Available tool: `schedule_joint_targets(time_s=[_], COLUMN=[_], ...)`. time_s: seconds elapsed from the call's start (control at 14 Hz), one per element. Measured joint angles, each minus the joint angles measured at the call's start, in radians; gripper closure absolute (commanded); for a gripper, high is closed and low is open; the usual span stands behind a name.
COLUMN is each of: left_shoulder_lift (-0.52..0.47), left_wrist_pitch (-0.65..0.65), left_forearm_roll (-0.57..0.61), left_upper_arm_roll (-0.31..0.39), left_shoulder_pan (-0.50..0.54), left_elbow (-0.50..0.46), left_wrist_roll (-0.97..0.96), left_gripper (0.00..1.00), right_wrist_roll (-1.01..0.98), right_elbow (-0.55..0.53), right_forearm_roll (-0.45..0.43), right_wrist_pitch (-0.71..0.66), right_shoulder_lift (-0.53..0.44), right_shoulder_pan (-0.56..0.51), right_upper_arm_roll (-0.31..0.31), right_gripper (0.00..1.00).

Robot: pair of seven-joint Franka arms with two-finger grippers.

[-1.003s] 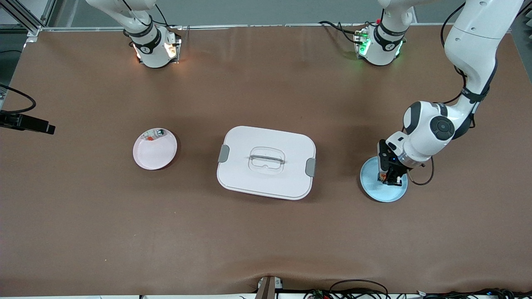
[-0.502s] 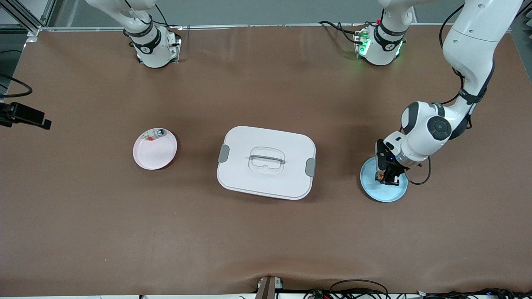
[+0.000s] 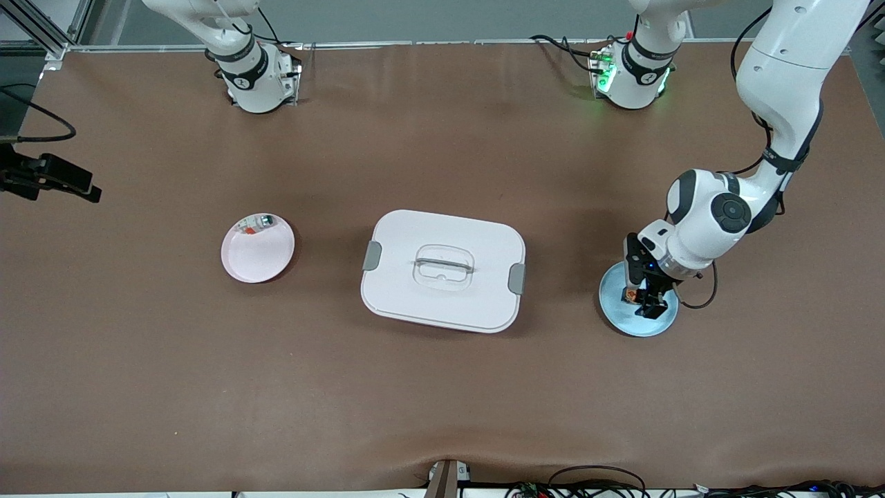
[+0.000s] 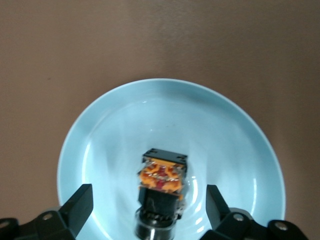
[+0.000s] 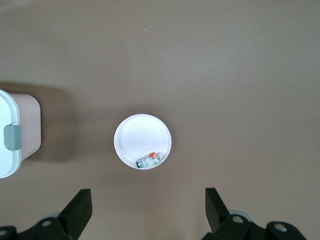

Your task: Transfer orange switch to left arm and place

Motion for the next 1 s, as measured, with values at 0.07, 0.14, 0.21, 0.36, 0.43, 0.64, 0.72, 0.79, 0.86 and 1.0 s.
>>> schedule_joint_targets(time_s=[0.07,0.14,0.21,0.36,0.43,0.64,0.72,0.79,0.86,1.0], left_shoulder_lift=[-0.006,-0.015,-0.029,-0.070,-0.093,-0.171,-0.206,-0.240,-0.270,-0.307], left_wrist_pitch=[-0.004,-0.020,-0.051,-0.172,-0.246,-0.507,-0.594,-0.678,-0.764,-0.913], left_forearm_roll=[0.000,0.000,0.000,0.000,-0.001,-0.048,-0.059,-0.063,-0.065,-0.069], left_upper_arm_roll=[0.000,0.000,0.000,-0.005,-0.014,-0.044,-0.045,-0.045,-0.045,-0.045], left_shoulder_pan=[0.001,0.003,0.004,0.004,0.005,0.005,0.005,0.005,0.006,0.006], left_elbow=[0.006,0.012,0.022,0.062,0.095,0.218,0.259,0.299,0.341,0.431], left_wrist_roll=[-0.026,-0.064,-0.114,-0.227,-0.275,-0.443,-0.506,-0.568,-0.634,-0.760], left_gripper=[0.00,0.00,0.00,0.00,0.00,0.00,0.00,0.00,0.00,0.00], right_wrist_roll=[-0.002,-0.003,-0.004,-0.004,-0.005,-0.005,-0.006,-0.009,-0.014,-0.026], right_elbow=[-0.043,-0.083,-0.121,-0.192,-0.225,-0.283,-0.289,-0.292,-0.294,-0.295], right_forearm_roll=[0.000,0.000,0.000,0.000,0.000,0.002,0.005,0.006,0.007,0.008], right_wrist_pitch=[0.023,0.042,0.061,0.094,0.107,0.126,0.128,0.128,0.128,0.129], right_shoulder_lift=[-0.027,-0.053,-0.078,-0.125,-0.146,-0.189,-0.196,-0.201,-0.205,-0.210], right_shoulder_pan=[0.000,0.000,0.000,0.000,0.000,0.000,0.000,0.001,0.001,0.001], right_upper_arm_roll=[0.000,0.000,0.000,0.000,0.001,0.002,0.002,0.002,0.002,0.002], right_gripper=[0.00,0.00,0.00,0.00,0.00,0.00,0.00,0.00,0.00,0.00])
